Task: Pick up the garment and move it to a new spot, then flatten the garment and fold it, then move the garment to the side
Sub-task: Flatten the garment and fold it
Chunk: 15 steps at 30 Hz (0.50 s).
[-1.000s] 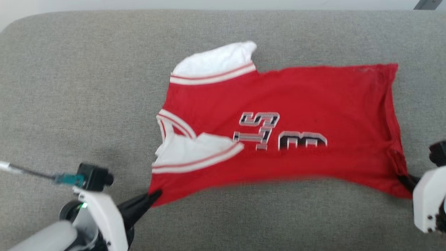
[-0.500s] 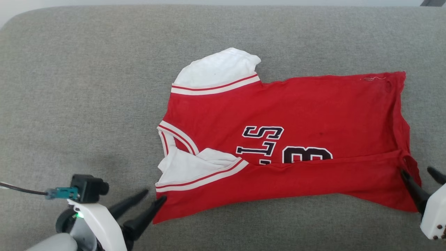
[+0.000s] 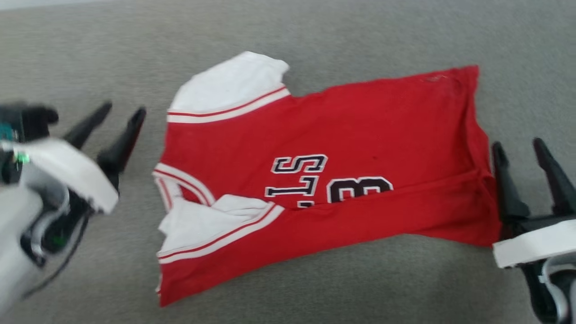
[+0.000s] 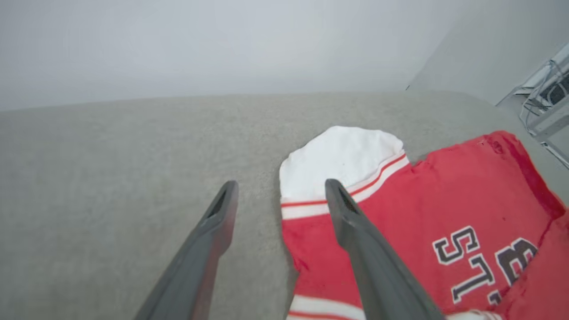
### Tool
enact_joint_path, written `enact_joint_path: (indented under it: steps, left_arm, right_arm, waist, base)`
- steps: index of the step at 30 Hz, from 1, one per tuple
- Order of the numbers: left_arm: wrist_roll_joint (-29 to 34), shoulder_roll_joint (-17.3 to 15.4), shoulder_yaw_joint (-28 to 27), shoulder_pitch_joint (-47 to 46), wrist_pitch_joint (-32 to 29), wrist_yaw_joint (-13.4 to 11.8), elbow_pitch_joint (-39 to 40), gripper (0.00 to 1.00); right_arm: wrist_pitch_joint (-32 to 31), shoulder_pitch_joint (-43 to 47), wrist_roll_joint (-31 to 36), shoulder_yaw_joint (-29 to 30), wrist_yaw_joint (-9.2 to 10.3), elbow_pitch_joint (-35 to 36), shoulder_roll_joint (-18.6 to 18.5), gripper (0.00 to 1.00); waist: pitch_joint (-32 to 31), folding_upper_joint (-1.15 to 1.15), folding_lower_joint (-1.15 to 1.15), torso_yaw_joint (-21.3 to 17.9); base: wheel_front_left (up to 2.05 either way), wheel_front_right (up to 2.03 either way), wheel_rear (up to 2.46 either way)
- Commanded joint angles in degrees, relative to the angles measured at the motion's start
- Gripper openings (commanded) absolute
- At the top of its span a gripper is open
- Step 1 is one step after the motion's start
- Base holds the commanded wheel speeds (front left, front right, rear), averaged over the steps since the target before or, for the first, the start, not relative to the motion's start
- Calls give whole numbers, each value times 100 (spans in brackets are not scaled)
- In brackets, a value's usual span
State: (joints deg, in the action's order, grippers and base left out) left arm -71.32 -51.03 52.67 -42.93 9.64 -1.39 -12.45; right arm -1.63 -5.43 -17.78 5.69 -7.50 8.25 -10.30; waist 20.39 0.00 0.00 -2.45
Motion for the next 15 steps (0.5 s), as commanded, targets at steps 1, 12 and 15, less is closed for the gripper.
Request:
enact_joint_path:
  steps: [1,12,15]
  left_arm:
    - [64,30,-28,-244,-117,45,-172,100]
    - [-442,-22,120,-1515,-2222,793,-1760,100]
    - [-816,-24,135,-1724,-2957,850,-1877,100]
  right_arm:
    - [162,-108,43,-69,2,-30,39,100]
    - [841,-311,-107,-380,1,-574,280,100]
    - [957,-306,-160,-436,1,-715,330,100]
  waist:
    - [268,0,0,-317]
    - [740,0,0,-1230]
    - [791,0,0,-1315]
  base:
    - [0,0,0]
    - [0,0,0]
    - [0,0,0]
